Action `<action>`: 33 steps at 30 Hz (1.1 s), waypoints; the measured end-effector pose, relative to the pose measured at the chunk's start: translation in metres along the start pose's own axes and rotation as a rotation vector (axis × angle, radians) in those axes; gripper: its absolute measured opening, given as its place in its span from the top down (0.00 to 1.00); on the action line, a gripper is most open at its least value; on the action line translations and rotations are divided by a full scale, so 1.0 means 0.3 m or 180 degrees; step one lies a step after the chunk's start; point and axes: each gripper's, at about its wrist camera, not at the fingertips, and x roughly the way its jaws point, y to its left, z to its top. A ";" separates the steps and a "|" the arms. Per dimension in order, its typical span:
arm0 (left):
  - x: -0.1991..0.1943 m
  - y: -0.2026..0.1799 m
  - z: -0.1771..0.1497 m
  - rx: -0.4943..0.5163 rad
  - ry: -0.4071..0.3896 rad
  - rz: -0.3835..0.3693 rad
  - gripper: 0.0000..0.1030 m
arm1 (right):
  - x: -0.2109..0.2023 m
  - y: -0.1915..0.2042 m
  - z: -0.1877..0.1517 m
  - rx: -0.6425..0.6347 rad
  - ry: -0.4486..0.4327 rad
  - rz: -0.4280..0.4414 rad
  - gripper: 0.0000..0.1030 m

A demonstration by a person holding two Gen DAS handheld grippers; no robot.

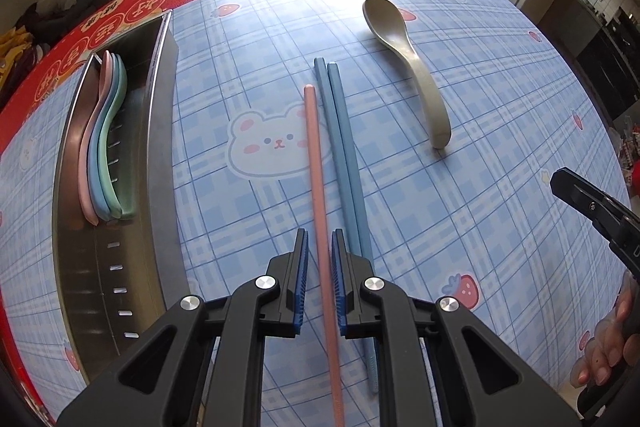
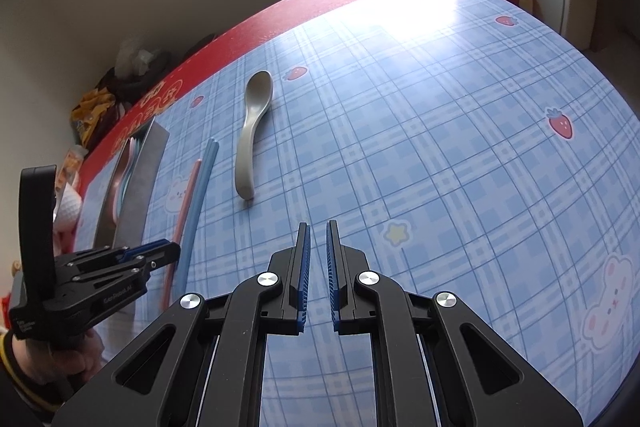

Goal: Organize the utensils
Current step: 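Reach down and grasp the pink chopstick with the left tool, then lift the pink chopstick with the left tool while the right tool grasps the beige spoon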

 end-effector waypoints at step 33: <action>-0.360 0.235 -0.129 -0.0581 -0.0762 -0.0074 0.95 | 0.173 0.159 0.199 -0.0265 0.0019 0.0318 0.91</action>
